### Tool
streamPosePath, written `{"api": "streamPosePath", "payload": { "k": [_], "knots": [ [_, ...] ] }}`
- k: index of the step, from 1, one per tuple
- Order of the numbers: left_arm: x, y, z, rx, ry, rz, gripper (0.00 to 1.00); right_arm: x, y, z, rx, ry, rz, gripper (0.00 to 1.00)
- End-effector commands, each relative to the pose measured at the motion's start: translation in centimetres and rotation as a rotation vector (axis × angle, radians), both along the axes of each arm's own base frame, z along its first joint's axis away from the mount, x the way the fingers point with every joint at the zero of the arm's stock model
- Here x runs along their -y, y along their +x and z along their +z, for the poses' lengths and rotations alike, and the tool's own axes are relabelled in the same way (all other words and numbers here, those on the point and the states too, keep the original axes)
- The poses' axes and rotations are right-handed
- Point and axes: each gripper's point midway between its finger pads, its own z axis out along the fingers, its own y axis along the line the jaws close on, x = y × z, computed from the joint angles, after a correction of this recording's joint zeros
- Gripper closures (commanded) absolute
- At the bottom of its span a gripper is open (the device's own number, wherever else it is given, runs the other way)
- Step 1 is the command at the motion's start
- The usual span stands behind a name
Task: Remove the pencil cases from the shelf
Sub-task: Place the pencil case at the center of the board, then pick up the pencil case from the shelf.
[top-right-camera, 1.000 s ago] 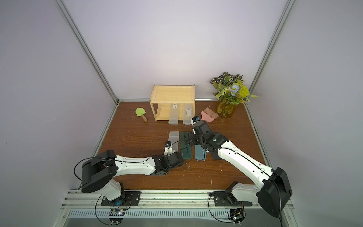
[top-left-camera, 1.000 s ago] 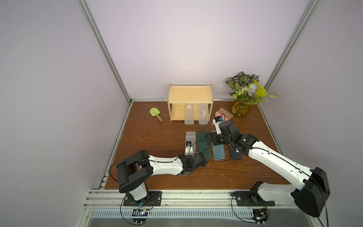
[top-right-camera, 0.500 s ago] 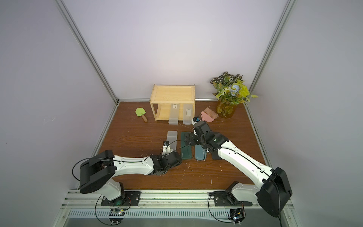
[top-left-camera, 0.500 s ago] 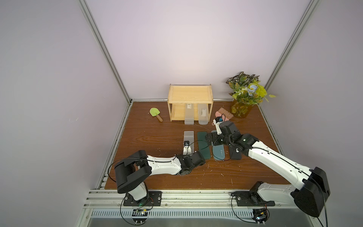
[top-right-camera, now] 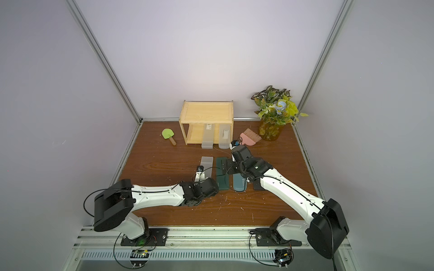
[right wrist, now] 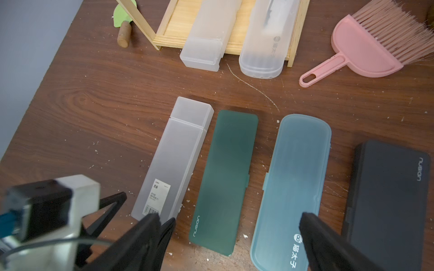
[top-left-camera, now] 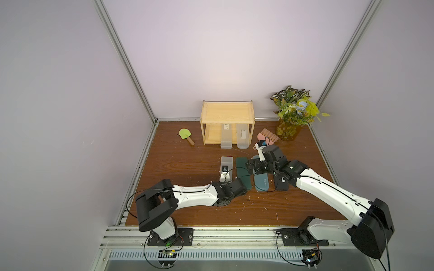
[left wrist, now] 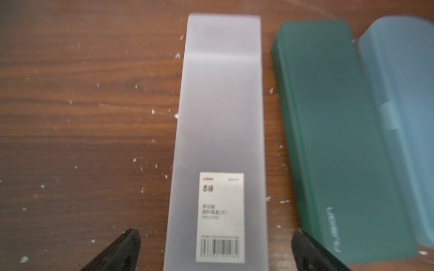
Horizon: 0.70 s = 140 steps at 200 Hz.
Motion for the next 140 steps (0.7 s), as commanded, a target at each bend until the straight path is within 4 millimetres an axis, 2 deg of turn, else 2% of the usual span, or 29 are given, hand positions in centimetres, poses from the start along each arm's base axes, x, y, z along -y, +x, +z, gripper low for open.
{"api": "streamPosePath", "payload": {
  "k": [1, 16, 37, 59, 84, 140],
  "knots": [
    [0.2, 2.6, 5.9, 0.112, 0.015, -0.048, 0.01, -0.3, 0.2, 0.1, 0.011, 0.016, 0.011, 0.01],
    [0.4, 4.7, 8.6, 0.177, -0.01, -0.075, 0.01, -0.3, 0.3, 0.3, 0.017, 0.02, 0.011, 0.01],
    [-1.3, 8.4, 9.5, 0.198, 0.019, -0.043, 0.01, -0.3, 0.5, 0.6, 0.03, 0.028, 0.011, 0.01],
    [-2.3, 12.2, 8.7, 0.198, 0.041, -0.038, 0.01, -0.2, 0.7, 1.1, 0.044, 0.029, 0.005, 0.01],
    [-2.5, 15.9, 7.8, 0.195, 0.049, -0.037, 0.01, 0.1, 1.0, 1.1, 0.045, 0.026, -0.003, 0.01],
    [-1.3, 21.4, 5.0, 0.157, 0.093, -0.076, 0.01, 0.5, 1.7, 0.7, 0.033, 0.008, -0.021, 0.01]
  ]
}}
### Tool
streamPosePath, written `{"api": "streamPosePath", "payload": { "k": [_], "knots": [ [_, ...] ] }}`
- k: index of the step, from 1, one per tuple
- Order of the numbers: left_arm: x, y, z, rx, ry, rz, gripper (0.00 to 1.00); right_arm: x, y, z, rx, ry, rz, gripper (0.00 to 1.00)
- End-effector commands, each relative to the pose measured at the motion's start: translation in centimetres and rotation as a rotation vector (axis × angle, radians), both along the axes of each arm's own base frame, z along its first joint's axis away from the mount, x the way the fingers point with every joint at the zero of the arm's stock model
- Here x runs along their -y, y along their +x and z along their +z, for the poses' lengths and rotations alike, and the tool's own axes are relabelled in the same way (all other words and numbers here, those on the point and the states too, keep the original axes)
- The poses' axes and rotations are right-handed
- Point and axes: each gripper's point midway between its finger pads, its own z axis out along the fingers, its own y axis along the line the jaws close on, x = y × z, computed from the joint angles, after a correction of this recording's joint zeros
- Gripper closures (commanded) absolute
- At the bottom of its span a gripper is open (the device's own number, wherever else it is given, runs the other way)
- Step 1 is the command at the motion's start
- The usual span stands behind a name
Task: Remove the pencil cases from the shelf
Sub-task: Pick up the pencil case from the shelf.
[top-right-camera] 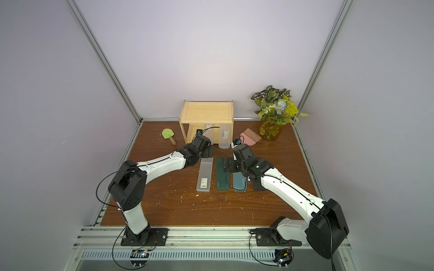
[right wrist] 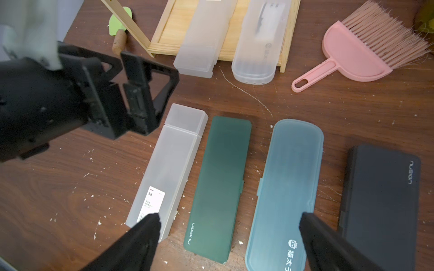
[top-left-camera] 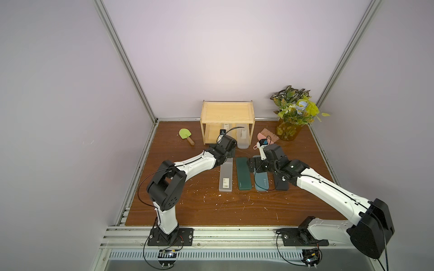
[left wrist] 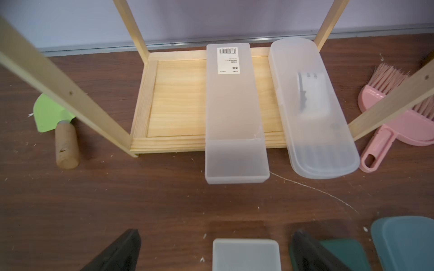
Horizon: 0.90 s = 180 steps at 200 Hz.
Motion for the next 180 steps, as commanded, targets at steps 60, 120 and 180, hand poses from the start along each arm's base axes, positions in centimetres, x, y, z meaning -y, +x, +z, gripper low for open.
{"api": "streamPosePath", "payload": {
  "k": [60, 120, 180],
  "knots": [
    [1.1, 6.5, -1.0, -0.01, 0.0, -0.055, 0.01, 0.0, 1.6, 0.1, -0.002, -0.009, -0.011, 0.01],
    [1.3, 8.1, -3.5, -0.05, 0.008, -0.057, 0.01, 0.1, 2.4, -0.4, -0.015, -0.022, -0.021, 0.01],
    [0.9, 8.5, -4.9, -0.06, 0.008, -0.045, 0.01, 0.2, 2.7, -1.0, -0.029, -0.028, -0.024, 0.01]
  ]
}}
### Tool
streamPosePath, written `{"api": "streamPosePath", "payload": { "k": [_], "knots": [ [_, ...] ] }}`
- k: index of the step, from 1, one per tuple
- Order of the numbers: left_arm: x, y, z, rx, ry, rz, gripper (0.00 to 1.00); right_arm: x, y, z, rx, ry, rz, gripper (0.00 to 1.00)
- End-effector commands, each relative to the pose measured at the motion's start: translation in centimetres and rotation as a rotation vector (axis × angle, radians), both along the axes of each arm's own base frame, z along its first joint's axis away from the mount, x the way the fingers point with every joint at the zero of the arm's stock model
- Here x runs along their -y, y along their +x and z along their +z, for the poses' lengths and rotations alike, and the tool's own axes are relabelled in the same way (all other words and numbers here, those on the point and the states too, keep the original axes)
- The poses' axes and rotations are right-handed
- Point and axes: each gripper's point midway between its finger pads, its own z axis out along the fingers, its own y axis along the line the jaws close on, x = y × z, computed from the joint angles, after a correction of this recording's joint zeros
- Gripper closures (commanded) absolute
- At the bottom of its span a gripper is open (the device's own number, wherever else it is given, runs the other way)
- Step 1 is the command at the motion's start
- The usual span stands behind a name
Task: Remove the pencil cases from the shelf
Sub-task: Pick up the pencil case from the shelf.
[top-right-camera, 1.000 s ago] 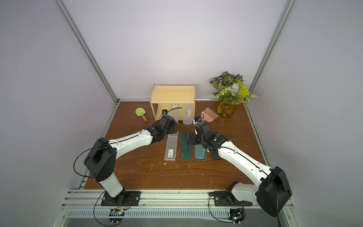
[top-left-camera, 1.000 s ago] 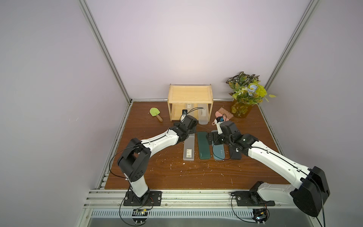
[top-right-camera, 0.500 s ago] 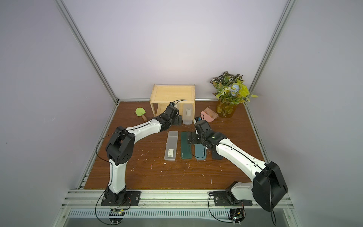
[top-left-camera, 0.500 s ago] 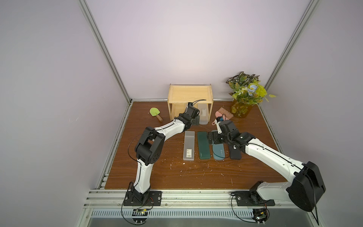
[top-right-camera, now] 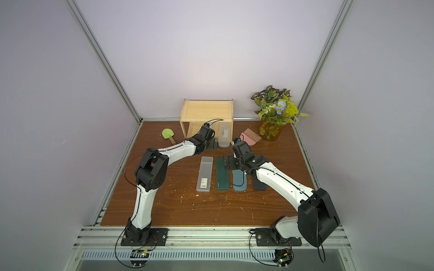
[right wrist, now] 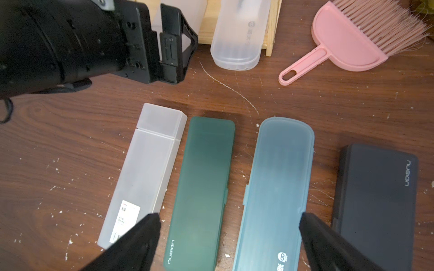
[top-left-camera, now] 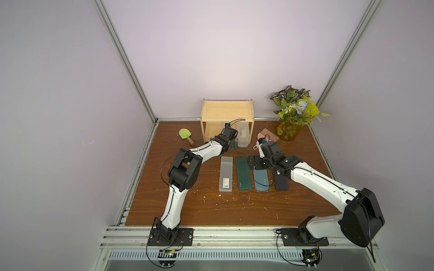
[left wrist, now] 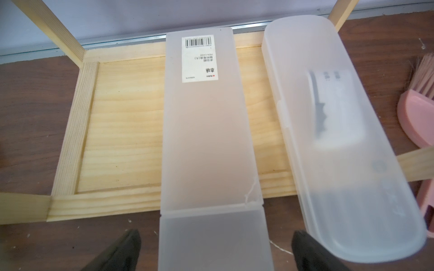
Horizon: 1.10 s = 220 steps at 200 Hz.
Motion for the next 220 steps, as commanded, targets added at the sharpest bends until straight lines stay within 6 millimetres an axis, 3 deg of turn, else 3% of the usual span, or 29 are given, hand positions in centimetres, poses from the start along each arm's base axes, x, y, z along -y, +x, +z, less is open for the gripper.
{"api": "streamPosePath", "payload": {
  "k": [1, 145, 163, 220],
  "knots": [
    [-0.6, 0.6, -0.2, -0.003, 0.002, 0.008, 0.01, -0.5, 0.7, 1.5, 0.029, 0.024, 0.014, 0.01],
    [-1.0, 0.3, -2.0, -0.048, 0.002, 0.021, 0.16, -0.2, 0.5, 1.2, 0.02, 0.028, 0.009, 0.01],
    [-1.1, 0.1, -1.9, -0.048, 0.003, 0.02, 0.23, -0.1, 0.5, 1.2, 0.021, 0.028, 0.007, 0.01],
    [-1.4, -0.2, -0.9, -0.037, 0.003, 0.024, 0.28, 0.0, 0.3, 1.4, 0.028, 0.038, 0.005, 0.01]
  ]
}}
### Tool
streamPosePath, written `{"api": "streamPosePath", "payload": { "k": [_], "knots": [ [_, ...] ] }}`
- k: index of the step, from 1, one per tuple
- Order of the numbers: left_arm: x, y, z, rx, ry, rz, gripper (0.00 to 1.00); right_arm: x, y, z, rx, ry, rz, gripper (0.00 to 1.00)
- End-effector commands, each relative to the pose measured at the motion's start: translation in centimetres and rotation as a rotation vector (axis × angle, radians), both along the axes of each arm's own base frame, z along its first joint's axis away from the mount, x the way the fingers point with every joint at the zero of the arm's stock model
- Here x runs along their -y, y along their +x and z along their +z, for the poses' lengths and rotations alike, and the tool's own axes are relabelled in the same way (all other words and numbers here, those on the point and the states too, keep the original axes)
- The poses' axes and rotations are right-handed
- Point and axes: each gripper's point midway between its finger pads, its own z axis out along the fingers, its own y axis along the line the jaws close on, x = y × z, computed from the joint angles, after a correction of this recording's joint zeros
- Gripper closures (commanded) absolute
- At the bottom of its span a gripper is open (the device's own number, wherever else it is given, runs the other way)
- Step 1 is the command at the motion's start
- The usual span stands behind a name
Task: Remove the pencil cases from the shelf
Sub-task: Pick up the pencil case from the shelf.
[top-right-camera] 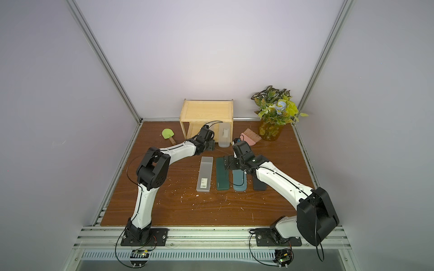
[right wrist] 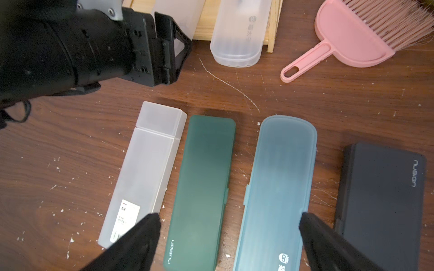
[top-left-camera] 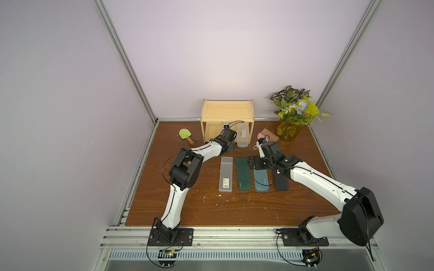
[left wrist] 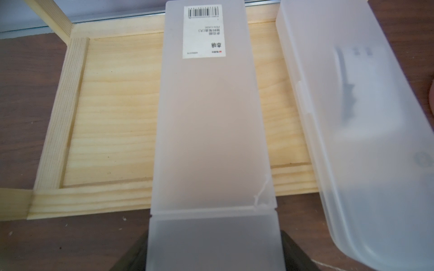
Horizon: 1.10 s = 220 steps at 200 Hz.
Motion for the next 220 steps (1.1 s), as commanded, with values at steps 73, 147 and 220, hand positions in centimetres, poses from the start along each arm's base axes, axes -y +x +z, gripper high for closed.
{"api": "streamPosePath", "payload": {
  "k": [73, 147, 220],
  "knots": [
    [-1.9, -1.0, 2.7, 0.026, 0.007, 0.027, 0.38, 0.1, 0.0, 2.1, 0.05, 0.037, 0.003, 0.01],
    [-4.6, -5.4, 5.4, 0.024, 0.004, 0.05, 0.37, -0.1, -0.2, 2.9, 0.063, 0.059, 0.008, 0.01],
    [-8.9, -14.2, 6.1, -0.005, 0.01, 0.085, 0.37, -0.5, -0.5, 3.7, 0.075, 0.096, 0.027, 0.01]
  ]
}}
